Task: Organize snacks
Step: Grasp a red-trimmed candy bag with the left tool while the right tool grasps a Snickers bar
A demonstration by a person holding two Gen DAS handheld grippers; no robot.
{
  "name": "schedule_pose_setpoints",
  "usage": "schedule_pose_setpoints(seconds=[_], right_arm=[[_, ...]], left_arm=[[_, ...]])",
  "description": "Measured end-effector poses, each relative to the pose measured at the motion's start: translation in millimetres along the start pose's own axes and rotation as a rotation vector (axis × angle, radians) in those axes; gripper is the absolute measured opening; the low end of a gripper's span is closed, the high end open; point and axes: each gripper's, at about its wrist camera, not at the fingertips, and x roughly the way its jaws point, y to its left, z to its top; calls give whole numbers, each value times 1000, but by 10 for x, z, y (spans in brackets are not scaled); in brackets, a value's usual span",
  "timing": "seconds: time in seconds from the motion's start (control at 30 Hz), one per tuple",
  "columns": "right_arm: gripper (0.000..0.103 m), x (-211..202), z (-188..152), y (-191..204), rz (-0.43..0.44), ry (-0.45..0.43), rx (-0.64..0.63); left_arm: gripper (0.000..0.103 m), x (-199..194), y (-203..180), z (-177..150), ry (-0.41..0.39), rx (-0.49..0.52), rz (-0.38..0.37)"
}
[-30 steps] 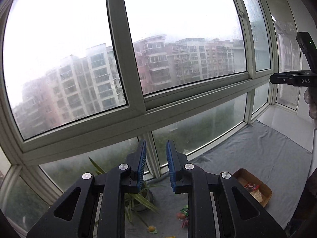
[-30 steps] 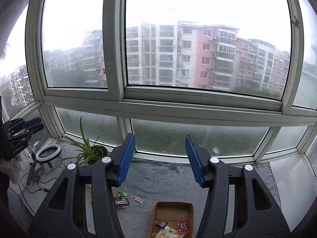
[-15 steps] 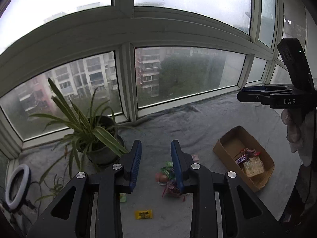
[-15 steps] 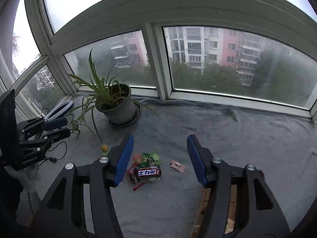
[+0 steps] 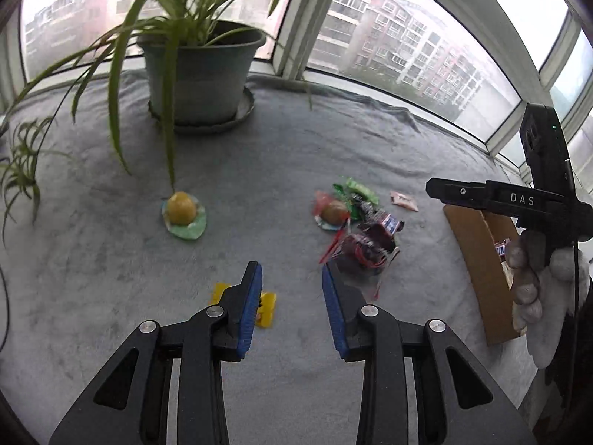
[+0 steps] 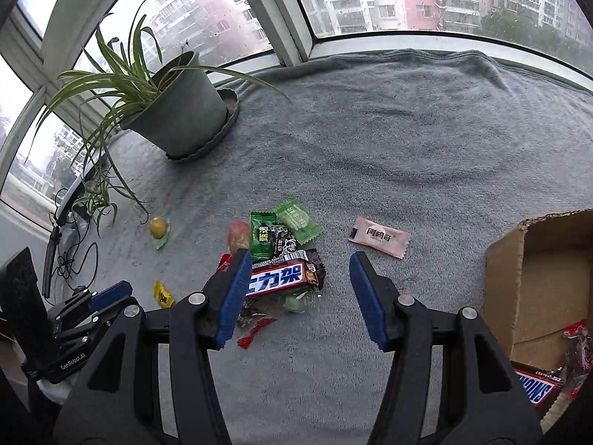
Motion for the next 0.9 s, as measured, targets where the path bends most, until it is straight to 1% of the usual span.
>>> schedule_pose_setpoints(seconds=[0.03, 0.1, 0.17, 0.2, 0.27, 0.37, 0.4, 0.5, 0.6, 0.73, 0.9], right_arm=[[58, 50, 42, 5, 0, 3, 1], [58, 115, 88, 18, 12, 10, 5], [52, 181, 140, 74, 29, 25, 0], [50, 223, 158, 113, 20, 34, -17], [49, 315, 180, 194, -9, 52, -56], [49, 439, 168, 240, -31, 83, -73], [49, 473, 160, 254, -43, 90, -85], [48, 535, 111, 300, -87, 117, -142], [47, 495, 14, 292, -118, 131, -196], [47, 347, -114, 136, -103, 125, -163], [47, 124, -254, -57, -117, 79, -108]], left_arm=[[32, -6, 61, -68, 8, -14, 11], [32, -12, 175, -202, 29, -63, 0], [32, 7, 273, -280, 53, -105, -17], [32, 7, 309, -311, 61, -116, -17], [32, 21, 358, -350, 66, -136, -15], [32, 48, 367, -328, 65, -155, -24], [32, 46, 339, -314, 61, -150, -29], [32, 74, 175, -240, 50, -95, -34], [32, 115, 54, -166, 47, -73, -57], [32, 214, -105, -125, 64, -44, -92], [32, 324, -314, -120, 96, -21, -139]])
